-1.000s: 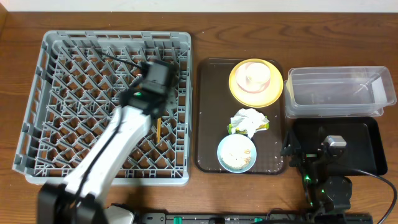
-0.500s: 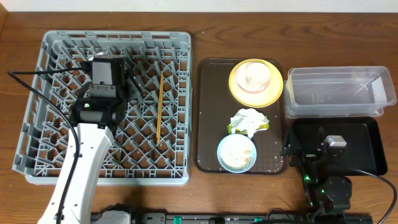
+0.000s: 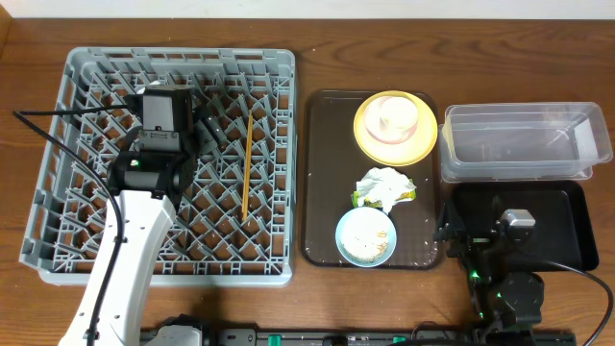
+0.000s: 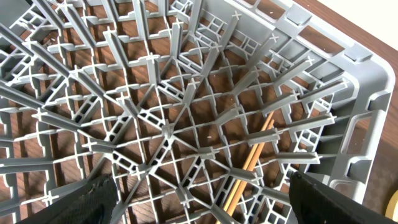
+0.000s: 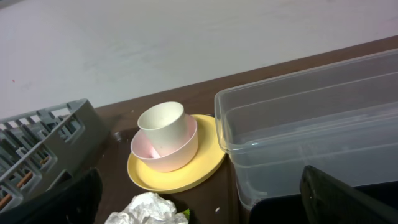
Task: Sort waste into correct bins and load items into the dishwasher rack
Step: 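Reach the right gripper over the tray toward the crumpled white tissue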
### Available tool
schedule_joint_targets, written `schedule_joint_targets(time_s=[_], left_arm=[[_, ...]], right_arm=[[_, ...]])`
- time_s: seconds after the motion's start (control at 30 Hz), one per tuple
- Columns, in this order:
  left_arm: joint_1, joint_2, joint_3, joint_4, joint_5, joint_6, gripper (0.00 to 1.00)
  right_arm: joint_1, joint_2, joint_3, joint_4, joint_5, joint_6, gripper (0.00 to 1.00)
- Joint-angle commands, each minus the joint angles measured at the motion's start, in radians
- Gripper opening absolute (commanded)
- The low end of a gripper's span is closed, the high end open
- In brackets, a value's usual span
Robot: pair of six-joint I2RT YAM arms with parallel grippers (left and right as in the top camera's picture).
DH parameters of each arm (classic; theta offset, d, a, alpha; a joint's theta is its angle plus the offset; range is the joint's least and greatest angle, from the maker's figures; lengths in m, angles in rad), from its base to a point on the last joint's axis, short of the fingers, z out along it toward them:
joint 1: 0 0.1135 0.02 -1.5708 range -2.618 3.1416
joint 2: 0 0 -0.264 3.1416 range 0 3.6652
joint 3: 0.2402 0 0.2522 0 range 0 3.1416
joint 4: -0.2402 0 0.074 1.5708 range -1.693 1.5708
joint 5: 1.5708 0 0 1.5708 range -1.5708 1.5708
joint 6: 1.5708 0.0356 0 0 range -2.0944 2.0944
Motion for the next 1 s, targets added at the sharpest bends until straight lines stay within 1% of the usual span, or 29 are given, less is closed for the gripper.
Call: schedule_joint_targets(time_s=[0.0, 0.2, 0.3, 0.4, 0.47, 0.57, 0.63, 0.73, 0.87, 0.97], left_arm=[[0.003, -0.002, 0.009, 0.0, 0.002, 0.002, 0.9], [0.003, -0.002, 0.009, 0.0, 0.002, 0.002, 0.9], [0.003, -0.002, 0.009, 0.0, 0.002, 0.002, 0.9], [0.003, -0.002, 0.009, 0.0, 0.002, 0.002, 0.91], [0.003, -0.002, 0.009, 0.0, 0.002, 0.002, 0.9], [0.003, -0.002, 0.009, 0.0, 0.002, 0.002, 0.9], [0.003, -0.002, 0.009, 0.0, 0.002, 0.002, 0.9], [0.003, -0.002, 0.009, 0.0, 0.002, 0.002, 0.9], [0.003, -0.002, 0.009, 0.0, 0.002, 0.002, 0.9], [0.003, -0.002, 0.009, 0.0, 0.002, 0.002, 0.9]], right_arm=[[0.008, 0.0, -0.001, 0.001, 0.0, -0.011, 0.99], [0.008, 0.0, -0.001, -0.004, 0.0, -0.011, 0.99], [0.008, 0.0, -0.001, 0.024, 0.011, -0.012, 0.99], [0.008, 0.0, -0.001, 0.051, 0.094, -0.013, 0.99], [0.008, 0.0, -0.001, 0.072, 0.093, -0.014, 0.99], [0.008, 0.0, -0.001, 0.121, 0.04, -0.015, 0.99], [0.008, 0.0, 0.004, 0.135, 0.003, -0.048, 0.99], [0.008, 0.011, 0.038, 0.117, 0.003, -0.109, 0.99], [0.008, 0.095, 0.137, 0.079, 0.05, -0.126, 0.99], [0.008, 0.247, 0.259, 0.077, 0.071, -0.132, 0.99]])
